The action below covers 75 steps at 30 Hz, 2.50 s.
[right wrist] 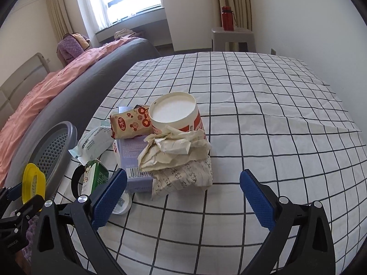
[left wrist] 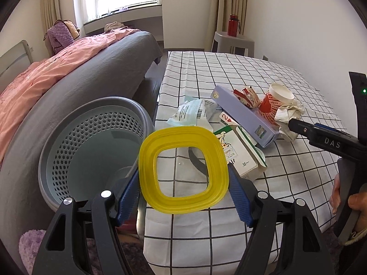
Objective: Collect trash
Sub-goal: 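Lift the yellow lid with the left gripper while the right gripper grasps crumpled paper, then carry lid and paper over the basket and open both grippers to drop them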
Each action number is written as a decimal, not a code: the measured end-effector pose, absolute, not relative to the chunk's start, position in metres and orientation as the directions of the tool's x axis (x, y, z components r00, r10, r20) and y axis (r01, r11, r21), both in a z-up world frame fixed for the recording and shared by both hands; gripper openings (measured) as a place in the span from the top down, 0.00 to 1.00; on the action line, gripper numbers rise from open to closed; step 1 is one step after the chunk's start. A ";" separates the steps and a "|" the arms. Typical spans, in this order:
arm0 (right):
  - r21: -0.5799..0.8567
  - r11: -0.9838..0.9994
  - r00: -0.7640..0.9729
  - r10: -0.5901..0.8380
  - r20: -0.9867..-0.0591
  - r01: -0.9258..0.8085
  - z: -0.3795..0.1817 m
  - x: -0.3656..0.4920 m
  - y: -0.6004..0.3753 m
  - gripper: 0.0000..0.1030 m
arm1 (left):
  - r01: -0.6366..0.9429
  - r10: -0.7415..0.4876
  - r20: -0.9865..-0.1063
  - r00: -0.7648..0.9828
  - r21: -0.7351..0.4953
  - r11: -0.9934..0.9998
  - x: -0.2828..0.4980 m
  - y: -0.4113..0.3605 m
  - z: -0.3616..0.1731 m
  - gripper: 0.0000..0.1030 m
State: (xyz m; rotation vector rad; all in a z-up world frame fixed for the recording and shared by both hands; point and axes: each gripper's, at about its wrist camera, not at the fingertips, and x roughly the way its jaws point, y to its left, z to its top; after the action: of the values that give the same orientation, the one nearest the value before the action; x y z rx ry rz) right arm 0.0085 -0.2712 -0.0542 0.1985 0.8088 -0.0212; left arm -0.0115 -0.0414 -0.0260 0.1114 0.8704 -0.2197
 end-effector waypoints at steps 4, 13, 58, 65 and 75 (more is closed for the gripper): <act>0.167 0.983 0.695 0.070 -0.715 0.073 -0.054 0.022 -0.270 0.06 | 0.230 -0.140 -0.776 0.615 0.007 0.973 -0.006 -0.040 -0.032 0.33; 0.160 0.986 0.665 0.089 -0.742 0.046 -0.066 0.033 -0.265 0.26 | 0.221 -0.129 -0.786 0.604 0.010 0.975 0.000 -0.041 -0.039 0.33; 0.200 0.951 0.655 0.309 -0.690 -0.237 -0.015 0.003 -0.078 0.37 | 0.012 0.027 -0.708 0.706 0.050 0.999 0.018 0.107 -0.020 0.33; 0.210 0.933 0.617 0.353 -0.704 -0.293 -0.024 0.043 -0.038 0.37 | 0.004 0.058 -0.710 0.702 0.085 0.996 0.053 0.135 -0.031 0.33; 0.201 0.926 0.576 0.359 -0.734 -0.321 -0.042 0.073 -0.011 0.36 | -0.017 0.032 -0.764 0.644 0.028 0.999 0.074 0.159 -0.065 0.33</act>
State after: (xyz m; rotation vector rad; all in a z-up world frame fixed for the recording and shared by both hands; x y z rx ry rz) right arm 0.0726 -0.0108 -0.0422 0.0471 0.8698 0.3984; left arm 0.0739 0.1585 -0.0654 0.0187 0.8703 0.0283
